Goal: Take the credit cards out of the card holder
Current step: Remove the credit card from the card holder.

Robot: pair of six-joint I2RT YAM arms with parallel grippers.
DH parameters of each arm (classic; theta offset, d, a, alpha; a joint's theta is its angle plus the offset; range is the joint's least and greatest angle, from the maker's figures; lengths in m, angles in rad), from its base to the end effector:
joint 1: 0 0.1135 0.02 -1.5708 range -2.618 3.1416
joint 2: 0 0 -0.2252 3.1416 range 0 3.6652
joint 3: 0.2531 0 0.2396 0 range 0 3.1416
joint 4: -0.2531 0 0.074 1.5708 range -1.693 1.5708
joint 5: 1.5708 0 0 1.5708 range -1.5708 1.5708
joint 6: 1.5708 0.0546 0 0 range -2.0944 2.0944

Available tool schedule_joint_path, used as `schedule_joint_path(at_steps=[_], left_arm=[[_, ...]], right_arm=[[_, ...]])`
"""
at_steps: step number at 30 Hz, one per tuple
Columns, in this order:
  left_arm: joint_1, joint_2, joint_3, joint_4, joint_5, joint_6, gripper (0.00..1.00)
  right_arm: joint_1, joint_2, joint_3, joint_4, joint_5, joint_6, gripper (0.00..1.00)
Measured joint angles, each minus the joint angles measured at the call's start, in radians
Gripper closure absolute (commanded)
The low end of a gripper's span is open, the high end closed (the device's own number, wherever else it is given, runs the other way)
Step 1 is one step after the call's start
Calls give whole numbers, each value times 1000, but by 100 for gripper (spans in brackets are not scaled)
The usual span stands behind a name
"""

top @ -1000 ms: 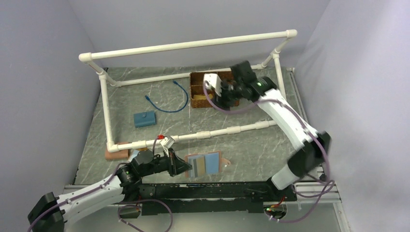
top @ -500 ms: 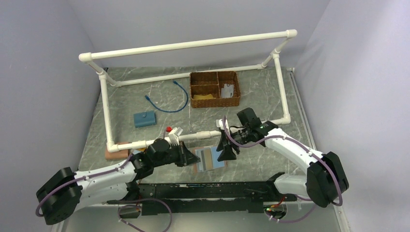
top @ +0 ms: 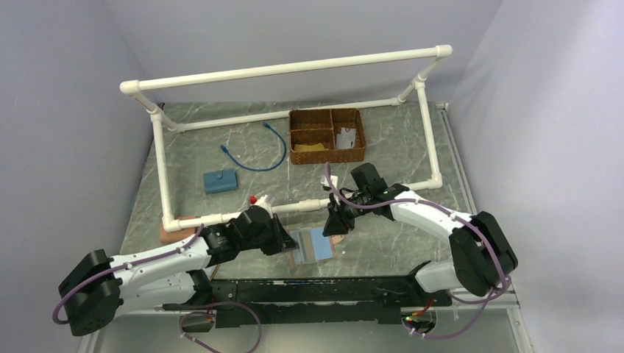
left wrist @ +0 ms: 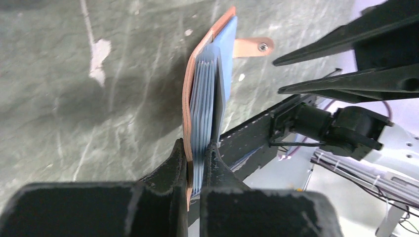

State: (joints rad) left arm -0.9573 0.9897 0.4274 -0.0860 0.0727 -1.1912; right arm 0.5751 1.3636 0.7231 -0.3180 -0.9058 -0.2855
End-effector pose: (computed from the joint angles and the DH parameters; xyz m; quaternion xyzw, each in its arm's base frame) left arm 0.1275 -0.1879 0.1513 -0.0883 0.8907 -0.4066 0.1833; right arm 0.1926 0.1761 0.1552 -0.4775 0.7242 0.4520 0.2080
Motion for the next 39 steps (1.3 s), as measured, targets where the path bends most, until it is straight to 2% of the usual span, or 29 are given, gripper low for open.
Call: schedule_joint_path(at_steps=[5,9,16,19,23,26,31,39], left_arm=[[-3,0,35,-129,-17,-35,100],[-6,0,71,-186,-24,-62,100],[-8,-8,98,-250,-50,-134,100],[-8,-11,106,-296,-73,-160,100],[-8,0,138,-352,-97,-176,100],[-8,39,167,-352,-104,-181,100],[-8,116,190,-333,-104,-183,100],[-8,139,190,-304,-105,-195,100]], right_arm=[[48,53,35,10,63,50,94],[89,173,106,5,90,89,94],[93,220,117,6,60,162,66],[66,220,117,25,-29,221,38],[25,220,109,79,-135,303,14],[33,217,84,120,-170,356,9],[79,217,72,147,-157,410,7],[161,219,74,153,25,466,4]])
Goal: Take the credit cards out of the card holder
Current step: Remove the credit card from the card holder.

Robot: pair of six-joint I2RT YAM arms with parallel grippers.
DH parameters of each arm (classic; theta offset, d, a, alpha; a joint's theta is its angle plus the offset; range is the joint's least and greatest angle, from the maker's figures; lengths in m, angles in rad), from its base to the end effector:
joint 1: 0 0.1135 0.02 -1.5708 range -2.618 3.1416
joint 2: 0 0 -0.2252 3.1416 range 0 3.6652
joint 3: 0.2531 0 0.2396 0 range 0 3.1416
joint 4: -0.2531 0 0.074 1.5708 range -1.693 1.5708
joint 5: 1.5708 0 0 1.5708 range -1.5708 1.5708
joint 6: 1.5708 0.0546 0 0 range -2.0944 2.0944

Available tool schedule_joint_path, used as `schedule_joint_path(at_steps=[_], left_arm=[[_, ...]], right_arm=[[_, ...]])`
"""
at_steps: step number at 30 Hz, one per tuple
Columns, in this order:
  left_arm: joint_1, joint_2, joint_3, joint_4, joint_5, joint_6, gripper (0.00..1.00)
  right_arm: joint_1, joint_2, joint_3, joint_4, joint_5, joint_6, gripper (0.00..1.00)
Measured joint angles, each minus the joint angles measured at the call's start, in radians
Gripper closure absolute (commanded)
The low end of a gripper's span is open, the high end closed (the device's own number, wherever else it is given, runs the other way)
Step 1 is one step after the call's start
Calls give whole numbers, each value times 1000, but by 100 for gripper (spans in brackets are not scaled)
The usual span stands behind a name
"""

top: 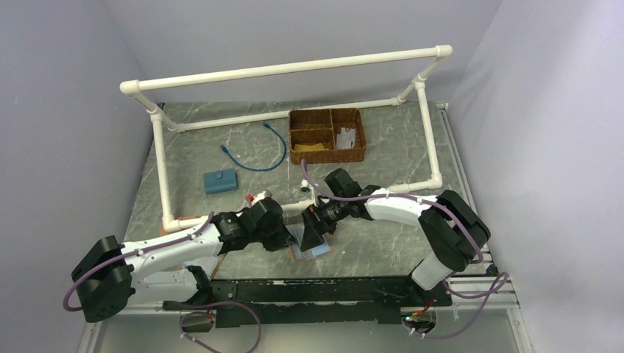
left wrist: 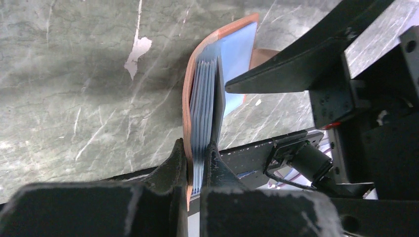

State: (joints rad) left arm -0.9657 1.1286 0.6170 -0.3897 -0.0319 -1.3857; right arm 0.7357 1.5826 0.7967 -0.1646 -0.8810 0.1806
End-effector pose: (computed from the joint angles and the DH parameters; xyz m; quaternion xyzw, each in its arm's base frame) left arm 0.1351 -0.1923 0.1550 -0.2020 0.9225 -0.2974 0.1403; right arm 0.1884 0.2274 0.1285 -0.3612 0.7928 0.4863 0.0680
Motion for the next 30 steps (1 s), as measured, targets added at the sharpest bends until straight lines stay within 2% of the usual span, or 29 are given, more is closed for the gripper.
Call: schedule_joint_path(at_steps=[9,14,17,30], left_arm=[[0,0,0,20,0,-5,100],[0,-3,-2,23,0,-8,100],[0,-25,-10,17,-1,-11,100],[0,-140,-85,4,-32,-18,100]], right_arm=[[50,3,5,-3,121,31,10],[50,3,8,-9,158,33,24],[49,3,8,-11,170,33,30],[28,10,16,-18,143,40,39]])
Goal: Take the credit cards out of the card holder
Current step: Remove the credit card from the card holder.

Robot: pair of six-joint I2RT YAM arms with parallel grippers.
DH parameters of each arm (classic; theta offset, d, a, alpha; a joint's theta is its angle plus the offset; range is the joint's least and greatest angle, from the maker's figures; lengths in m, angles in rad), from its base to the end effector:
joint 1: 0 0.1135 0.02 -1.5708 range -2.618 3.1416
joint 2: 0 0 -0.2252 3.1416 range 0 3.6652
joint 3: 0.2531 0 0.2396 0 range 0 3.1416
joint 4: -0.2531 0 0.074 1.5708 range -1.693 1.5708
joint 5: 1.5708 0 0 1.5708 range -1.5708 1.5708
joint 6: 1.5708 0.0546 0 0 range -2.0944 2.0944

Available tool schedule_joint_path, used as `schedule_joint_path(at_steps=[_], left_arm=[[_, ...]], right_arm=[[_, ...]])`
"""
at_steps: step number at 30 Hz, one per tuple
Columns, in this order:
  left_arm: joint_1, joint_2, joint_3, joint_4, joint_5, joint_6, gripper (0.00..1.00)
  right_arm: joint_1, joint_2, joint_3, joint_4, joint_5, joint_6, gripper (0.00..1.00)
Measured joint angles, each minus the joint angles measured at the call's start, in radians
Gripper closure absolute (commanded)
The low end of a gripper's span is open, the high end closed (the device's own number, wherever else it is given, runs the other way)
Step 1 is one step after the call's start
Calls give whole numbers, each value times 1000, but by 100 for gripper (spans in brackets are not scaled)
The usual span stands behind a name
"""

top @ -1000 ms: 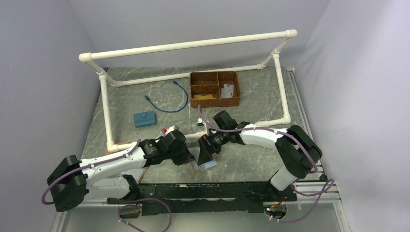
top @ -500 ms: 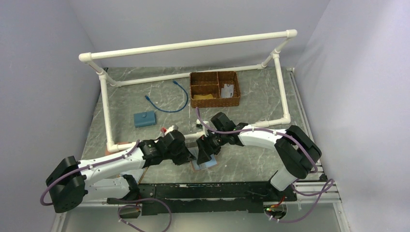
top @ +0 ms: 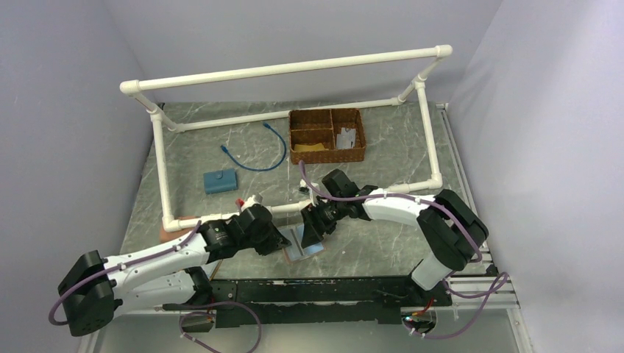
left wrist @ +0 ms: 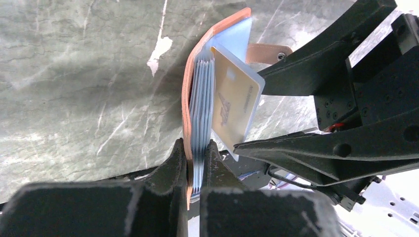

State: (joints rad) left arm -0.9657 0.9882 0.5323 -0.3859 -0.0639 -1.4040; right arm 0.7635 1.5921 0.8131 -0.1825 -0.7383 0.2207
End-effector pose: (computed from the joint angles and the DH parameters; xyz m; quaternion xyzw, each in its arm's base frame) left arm 0.1259 -0.1760 0.1575 -0.2141 0.9090 -0.3189 0.1618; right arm 0.1895 0.2322 0.1246 -0.3428 0.8281 0.4355 0.0839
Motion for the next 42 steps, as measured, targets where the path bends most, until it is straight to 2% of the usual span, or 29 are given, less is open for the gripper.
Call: schedule_joint_path(at_steps=[12,16,20,21,25,28,32,37,42], left_arm=[[0,-71,-76,51,19,3,100],[0,-92,-109,90,26,5,100],[0,-98,-135,107,28,8,100],[0,-100,-141,112,27,8,96],[0,-118,-163,140,23,24,56],[0,-150,-170,118,19,54,34],[4,-248,-165,50,11,127,23],[5,-396,-160,9,13,194,21],[5,-462,-229,179,27,215,21]], right_arm=[[-18,58,1,0,-3,1,58],[-18,67,4,0,-9,2,76],[-22,80,10,-3,-32,-1,99],[-24,80,11,-4,-38,-3,100],[-35,80,21,-15,-59,-12,100],[-45,79,31,-22,-60,-20,100],[-60,77,33,-35,-55,-22,100],[-63,76,33,-50,-42,-22,100],[-63,76,33,-54,-26,-22,100]])
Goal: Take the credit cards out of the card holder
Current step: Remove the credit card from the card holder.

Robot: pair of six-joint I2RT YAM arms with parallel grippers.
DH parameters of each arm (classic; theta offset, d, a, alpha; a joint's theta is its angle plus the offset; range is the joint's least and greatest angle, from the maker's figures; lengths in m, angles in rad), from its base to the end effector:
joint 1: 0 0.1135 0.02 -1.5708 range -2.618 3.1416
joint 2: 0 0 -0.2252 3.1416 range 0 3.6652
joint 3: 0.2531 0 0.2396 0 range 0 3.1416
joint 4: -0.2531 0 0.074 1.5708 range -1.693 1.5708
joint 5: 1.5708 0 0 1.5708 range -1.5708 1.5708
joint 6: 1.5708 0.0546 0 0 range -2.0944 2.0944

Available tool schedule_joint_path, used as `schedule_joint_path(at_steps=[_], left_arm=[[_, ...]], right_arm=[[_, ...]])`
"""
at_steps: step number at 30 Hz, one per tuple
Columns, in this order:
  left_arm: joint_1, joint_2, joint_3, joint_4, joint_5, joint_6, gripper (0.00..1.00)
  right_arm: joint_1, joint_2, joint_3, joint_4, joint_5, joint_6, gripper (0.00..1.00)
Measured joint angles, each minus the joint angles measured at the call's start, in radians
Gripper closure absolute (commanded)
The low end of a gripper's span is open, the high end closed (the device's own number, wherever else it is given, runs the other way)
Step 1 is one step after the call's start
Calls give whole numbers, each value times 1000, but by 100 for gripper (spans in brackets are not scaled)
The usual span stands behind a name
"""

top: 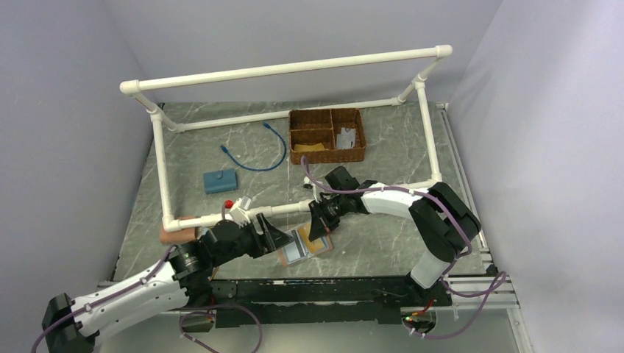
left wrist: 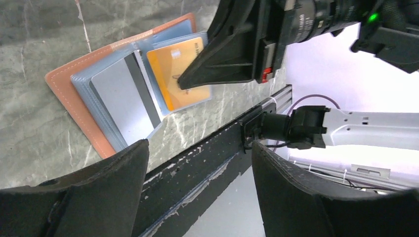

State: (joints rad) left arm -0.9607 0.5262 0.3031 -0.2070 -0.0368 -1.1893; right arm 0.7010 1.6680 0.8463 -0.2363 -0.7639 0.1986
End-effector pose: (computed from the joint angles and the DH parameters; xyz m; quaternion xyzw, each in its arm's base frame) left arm 0.1057 -0.1477 0.1802 -0.1058 0.8349 -0.4675 0.2704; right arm 0.2044 0.2220 0.1098 -0.3147 0.8459 0.4270 0.0552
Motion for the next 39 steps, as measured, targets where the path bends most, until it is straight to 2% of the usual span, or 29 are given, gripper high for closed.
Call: schedule_joint_path(at_steps=[1,3,8,17,20,24,31,36,39], left_arm=[[0,10,-20,35,4,0,21],[0,51,-47,91,6,1,20],[0,196,-50,205,6,8,21],[2,361,-62,404,-7,-5,35],[2,360,-62,421,-16,-9,36],[2,336,-64,427,-33,-9,36],[2,301,-105,457,-59,-20,36],[2,309,-119,465,-66,-27,36],[2,316,-119,484,-66,-27,36]], right_arm=[[0,0,0,0,0,0,100],[0,0,0,0,0,0,87],[0,0,0,0,-12,4,73],[0,0,7,-2,-31,3,69],[0,0,7,-3,-29,3,66],[-8,0,8,-4,-27,4,58],[-17,4,17,-10,-57,0,61],[-17,14,26,-16,-90,-8,70],[-15,44,45,-40,-65,-19,72]])
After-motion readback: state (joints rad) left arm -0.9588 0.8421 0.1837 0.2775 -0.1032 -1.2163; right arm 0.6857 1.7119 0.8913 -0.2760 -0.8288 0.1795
